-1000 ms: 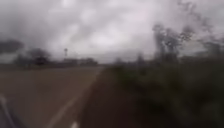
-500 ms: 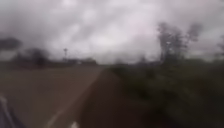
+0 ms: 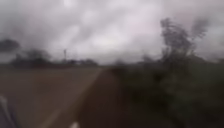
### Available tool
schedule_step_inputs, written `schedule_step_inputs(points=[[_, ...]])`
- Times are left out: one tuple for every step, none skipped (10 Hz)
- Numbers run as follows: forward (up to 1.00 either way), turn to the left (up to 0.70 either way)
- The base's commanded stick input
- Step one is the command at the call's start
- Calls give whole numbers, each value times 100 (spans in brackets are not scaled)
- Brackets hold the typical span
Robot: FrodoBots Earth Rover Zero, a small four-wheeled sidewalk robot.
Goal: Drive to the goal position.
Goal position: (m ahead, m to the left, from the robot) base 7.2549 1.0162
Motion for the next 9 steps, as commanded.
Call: schedule_step_inputs(points=[[70, 0], [70, 0], [70, 0], [70, 0], [70, 0], [70, 0], [70, 0], [70, 0], [70, 0]])
